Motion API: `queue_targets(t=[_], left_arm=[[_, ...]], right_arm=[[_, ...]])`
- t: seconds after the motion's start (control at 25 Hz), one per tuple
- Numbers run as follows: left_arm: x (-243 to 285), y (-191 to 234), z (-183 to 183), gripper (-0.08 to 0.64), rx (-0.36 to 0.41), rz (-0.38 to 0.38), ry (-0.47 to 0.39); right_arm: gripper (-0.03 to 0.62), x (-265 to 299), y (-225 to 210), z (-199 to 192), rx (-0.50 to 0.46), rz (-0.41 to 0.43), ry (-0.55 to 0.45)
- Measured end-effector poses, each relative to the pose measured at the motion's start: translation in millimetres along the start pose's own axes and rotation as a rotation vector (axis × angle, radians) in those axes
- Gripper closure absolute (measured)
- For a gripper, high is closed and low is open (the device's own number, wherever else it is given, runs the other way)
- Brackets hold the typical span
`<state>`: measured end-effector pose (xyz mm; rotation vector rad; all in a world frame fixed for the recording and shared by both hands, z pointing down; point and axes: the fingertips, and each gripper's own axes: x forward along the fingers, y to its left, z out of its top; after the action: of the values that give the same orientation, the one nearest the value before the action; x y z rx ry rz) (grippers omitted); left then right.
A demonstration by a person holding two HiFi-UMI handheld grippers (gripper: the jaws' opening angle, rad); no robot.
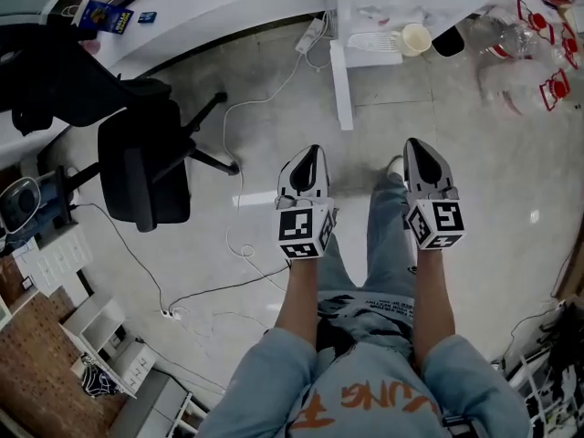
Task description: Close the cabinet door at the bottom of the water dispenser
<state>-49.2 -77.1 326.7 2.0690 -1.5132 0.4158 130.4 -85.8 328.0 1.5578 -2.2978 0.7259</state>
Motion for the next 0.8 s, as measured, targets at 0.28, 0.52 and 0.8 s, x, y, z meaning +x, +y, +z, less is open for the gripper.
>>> queue_targets(t=[0.28,0.52,0.8], left_arm=[[23,9,-56,0.549,-0.014,-0.025,0.059],[43,12,-88,0.549,0.031,-0.054,0.082],[61,20,-126,0.549,0.016,-0.047,0.103]], right_arm=[[0.563,24,26,-64,-0.039,0.085,0.107],[0.563,48,39,-107,-0.055,0.143,0.151],[0.563,71,42,-147,-0.081,0.182,0.184]])
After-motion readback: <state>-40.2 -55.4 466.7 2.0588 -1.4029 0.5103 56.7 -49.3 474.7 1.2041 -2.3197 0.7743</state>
